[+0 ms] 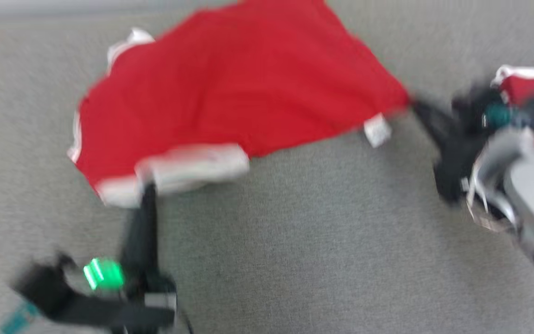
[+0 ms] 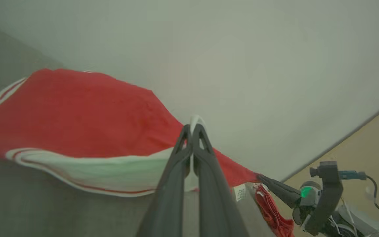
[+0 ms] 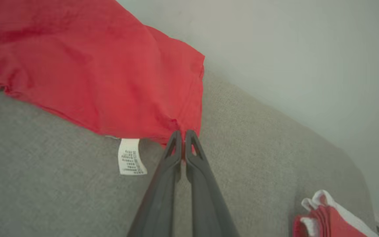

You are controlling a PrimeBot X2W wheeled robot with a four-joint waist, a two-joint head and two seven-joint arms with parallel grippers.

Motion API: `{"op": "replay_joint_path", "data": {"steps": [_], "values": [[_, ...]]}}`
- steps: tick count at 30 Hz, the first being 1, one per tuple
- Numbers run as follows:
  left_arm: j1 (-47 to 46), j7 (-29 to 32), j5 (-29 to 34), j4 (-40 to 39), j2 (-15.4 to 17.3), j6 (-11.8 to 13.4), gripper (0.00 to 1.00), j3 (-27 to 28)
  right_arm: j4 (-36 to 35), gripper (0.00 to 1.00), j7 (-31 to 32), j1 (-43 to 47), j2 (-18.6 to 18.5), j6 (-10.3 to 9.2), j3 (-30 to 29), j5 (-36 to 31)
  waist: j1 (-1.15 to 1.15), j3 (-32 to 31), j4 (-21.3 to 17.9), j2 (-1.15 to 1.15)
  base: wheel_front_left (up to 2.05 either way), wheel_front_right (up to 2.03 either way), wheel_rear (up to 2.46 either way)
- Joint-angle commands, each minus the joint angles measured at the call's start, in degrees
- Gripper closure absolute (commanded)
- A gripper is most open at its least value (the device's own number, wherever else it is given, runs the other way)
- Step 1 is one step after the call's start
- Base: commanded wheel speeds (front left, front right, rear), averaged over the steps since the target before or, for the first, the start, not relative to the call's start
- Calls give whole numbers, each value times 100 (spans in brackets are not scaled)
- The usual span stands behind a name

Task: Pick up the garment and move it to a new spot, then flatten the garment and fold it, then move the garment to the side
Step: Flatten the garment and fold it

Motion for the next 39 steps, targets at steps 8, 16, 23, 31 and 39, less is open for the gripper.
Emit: {"op": "replay_joint_path", "data": {"steps": [8, 16, 23, 31, 39], "values": [[1458, 663, -2161, 576, 545, 7, 100, -479, -942, 100, 1586, 2008, -562, -12, -831, 1221, 2, -1393, 258, 0, 0, 0, 0], [2318, 1641, -4076, 180, 586, 7, 100, -453, -1776, 100, 2471, 3617, -266, -12, -2018, 1274, 2, -1751, 282, 0, 0, 0, 0], [2978, 2459, -5298, -657, 940, 115, 100, -336, -2228, 100, 2722, 4333, 245, -12, -2661, 833, 2, -1792, 221, 0, 0, 0, 0], [3436, 2538, -5666, -1025, 1275, 305, 100, 23, -2429, 100, 3030, 4981, 606, -12, -3220, 391, 2, -1842, 210, 0, 0, 0, 0], [3887, 2958, -5839, -1227, 1620, 762, 100, -221, -2654, 100, 3352, 5393, 711, -12, -3631, 100, 2, -1912, 122, 0, 0, 0, 0]]}}
